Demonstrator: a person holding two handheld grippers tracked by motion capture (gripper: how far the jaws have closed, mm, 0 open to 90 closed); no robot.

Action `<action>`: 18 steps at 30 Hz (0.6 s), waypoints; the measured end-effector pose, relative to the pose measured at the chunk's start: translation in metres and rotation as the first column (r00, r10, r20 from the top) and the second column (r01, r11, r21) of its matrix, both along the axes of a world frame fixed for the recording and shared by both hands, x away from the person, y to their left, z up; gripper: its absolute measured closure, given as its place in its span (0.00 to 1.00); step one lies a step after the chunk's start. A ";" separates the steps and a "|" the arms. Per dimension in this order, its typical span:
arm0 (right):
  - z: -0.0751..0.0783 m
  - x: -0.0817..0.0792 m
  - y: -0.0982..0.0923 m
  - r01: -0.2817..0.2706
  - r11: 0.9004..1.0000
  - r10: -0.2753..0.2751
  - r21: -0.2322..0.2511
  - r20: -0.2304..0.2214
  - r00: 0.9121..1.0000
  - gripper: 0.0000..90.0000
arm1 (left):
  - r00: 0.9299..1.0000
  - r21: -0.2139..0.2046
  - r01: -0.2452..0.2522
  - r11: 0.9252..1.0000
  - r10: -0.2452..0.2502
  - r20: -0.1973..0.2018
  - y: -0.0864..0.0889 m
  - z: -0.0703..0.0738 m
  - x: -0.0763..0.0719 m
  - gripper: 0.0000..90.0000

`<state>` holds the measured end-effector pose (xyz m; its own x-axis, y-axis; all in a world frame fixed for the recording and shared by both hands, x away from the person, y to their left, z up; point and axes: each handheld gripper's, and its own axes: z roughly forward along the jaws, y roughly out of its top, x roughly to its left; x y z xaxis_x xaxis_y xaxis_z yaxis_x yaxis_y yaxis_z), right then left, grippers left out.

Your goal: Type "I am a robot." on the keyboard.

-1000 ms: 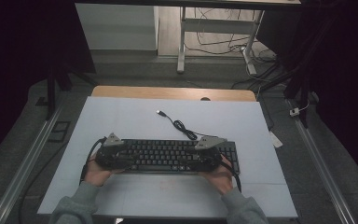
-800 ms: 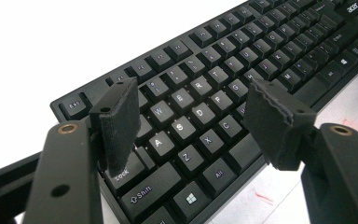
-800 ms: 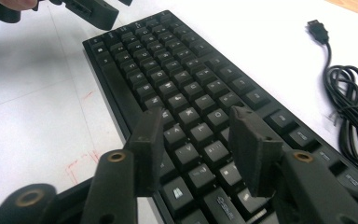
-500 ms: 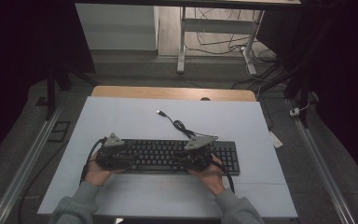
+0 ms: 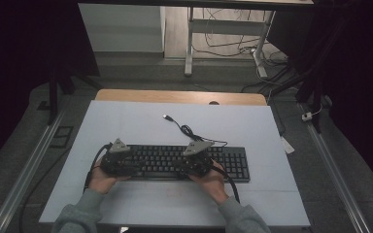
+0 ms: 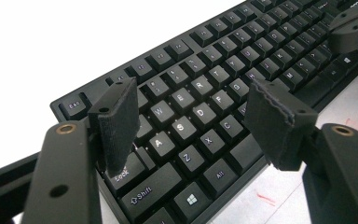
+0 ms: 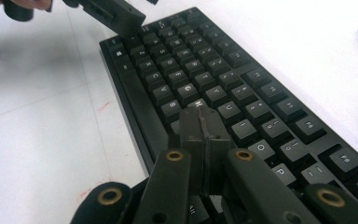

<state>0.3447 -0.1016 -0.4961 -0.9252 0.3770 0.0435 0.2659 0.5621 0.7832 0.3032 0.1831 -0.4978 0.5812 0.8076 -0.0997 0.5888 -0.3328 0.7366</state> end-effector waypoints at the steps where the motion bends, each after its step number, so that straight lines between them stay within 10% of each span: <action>1: -0.001 0.000 0.001 0.004 1.000 -0.004 -0.002 -0.003 1.000 1.00 | 1.000 0.001 0.001 1.000 -0.001 0.000 0.000 0.000 0.000 0.38; 18: -0.018 0.007 0.019 0.023 0.997 -0.024 -0.074 -0.013 1.000 0.99 | 1.000 0.004 0.000 1.000 0.000 -0.001 0.000 0.000 0.000 0.38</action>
